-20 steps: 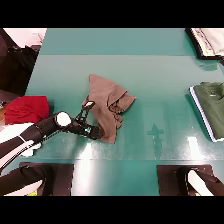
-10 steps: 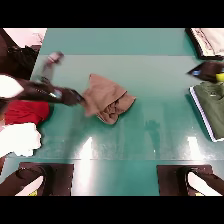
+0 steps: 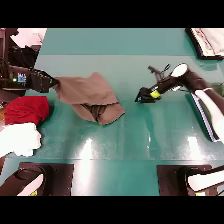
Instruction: Fold the shirts.
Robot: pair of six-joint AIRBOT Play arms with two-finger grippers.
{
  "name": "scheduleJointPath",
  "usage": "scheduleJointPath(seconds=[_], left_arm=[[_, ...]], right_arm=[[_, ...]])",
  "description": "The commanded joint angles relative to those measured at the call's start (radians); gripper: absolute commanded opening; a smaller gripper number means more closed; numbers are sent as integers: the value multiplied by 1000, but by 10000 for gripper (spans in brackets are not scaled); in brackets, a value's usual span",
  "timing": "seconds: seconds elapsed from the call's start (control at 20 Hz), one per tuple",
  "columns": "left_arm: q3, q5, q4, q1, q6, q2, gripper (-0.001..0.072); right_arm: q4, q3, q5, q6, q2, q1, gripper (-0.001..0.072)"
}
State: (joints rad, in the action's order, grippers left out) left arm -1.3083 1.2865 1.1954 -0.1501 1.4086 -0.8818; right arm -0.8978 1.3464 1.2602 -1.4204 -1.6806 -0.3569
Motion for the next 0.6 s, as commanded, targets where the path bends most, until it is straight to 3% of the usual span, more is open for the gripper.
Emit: scheduleJointPath(seconds=[0.0,0.15,0.45,0.5,0.55], left_arm=[[-10,25,20,3,6,2,28],[-8,19,20,3,6,2,28],[-8,11,19,3,9,2,28],[-8,12,19,3,9,2,28],[-8,12,19,3,9,2,28]], right_arm=[[180,1,-30,60,-134,-39,460],[251,1,-35,96,-164,-76,460],[249,1,-141,98,-163,-184,446],[249,1,-160,98,-163,-200,408],[249,1,-175,98,-163,-213,307]])
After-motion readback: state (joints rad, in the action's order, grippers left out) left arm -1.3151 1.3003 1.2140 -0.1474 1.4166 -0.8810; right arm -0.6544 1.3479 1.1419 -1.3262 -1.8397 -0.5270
